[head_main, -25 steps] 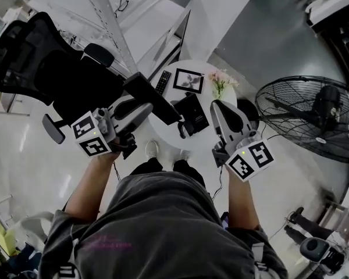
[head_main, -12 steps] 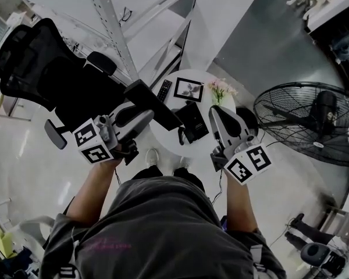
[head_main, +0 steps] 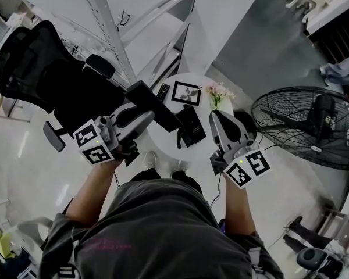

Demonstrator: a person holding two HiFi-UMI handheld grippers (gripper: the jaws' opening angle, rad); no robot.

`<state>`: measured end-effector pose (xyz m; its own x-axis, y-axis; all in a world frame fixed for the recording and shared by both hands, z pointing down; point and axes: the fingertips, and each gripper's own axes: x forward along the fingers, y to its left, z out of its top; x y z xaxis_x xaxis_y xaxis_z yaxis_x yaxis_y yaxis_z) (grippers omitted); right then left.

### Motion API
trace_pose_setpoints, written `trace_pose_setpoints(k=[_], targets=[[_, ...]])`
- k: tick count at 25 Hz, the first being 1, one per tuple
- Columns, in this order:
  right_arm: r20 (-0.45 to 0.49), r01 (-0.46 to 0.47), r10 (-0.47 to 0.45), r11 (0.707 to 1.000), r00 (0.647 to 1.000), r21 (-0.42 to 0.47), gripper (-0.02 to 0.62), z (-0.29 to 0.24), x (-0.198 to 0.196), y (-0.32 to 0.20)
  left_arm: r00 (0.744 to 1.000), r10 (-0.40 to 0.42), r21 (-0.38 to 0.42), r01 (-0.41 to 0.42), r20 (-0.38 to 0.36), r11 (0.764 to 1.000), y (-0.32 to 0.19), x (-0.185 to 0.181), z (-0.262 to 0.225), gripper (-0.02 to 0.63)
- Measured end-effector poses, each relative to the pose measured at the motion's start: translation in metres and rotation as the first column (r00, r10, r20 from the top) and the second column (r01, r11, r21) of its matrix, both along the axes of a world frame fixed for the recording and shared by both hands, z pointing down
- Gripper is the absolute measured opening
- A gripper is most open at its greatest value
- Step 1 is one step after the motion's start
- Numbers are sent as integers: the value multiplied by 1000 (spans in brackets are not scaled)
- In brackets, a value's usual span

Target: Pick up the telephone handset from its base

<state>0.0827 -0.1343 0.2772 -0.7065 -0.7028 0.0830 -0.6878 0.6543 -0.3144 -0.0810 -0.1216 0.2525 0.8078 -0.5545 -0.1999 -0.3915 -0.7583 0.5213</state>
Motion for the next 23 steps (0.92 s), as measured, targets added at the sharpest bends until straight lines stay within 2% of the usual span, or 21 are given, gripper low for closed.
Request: trace_pose_setpoints(k=[23], targets=[[-12,35,-35,999,999,2,20,-1,13,-8,1000,-15,-13,15,-4,1000,-6,21,5,78]])
